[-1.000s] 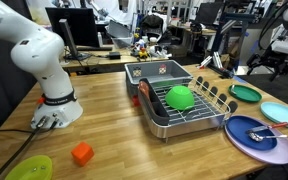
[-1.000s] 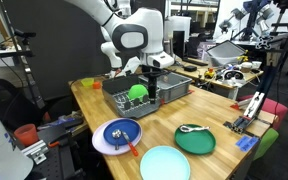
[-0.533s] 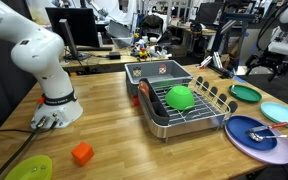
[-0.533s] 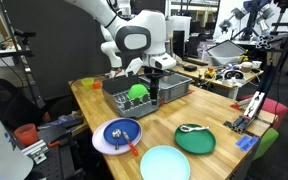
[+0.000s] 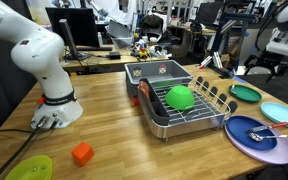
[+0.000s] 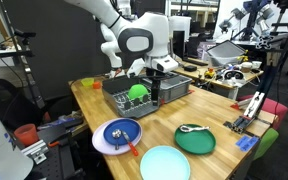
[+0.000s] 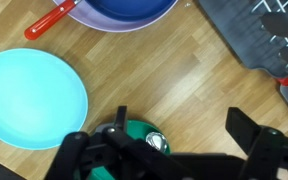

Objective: Pick up the silver spoon from the green plate and put it on the light blue plate.

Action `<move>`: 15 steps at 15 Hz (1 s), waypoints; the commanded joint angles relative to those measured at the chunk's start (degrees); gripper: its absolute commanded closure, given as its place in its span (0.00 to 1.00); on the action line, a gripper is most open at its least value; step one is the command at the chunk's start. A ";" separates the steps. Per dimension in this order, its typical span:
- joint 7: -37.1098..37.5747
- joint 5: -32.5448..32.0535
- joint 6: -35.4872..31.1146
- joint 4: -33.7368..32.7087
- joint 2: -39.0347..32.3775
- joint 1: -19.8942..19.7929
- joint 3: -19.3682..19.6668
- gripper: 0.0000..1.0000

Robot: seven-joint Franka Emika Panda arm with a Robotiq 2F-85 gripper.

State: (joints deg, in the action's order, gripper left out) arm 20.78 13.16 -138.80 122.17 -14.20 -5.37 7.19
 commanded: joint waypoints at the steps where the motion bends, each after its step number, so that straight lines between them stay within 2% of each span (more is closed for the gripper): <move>1: -0.24 3.50 2.94 -6.26 -5.36 -1.79 -0.06 0.00; 6: 2.62 4.79 2.77 -15.87 -14.36 -3.45 0.77 0.00; 9: 2.50 7.60 3.36 -22.80 -20.62 -5.49 -0.13 0.00; 15: 6.67 9.72 9.33 -36.55 -31.80 -7.51 0.38 0.00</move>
State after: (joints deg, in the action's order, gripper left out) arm 24.88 21.96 -133.65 92.38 -41.60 -11.53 7.75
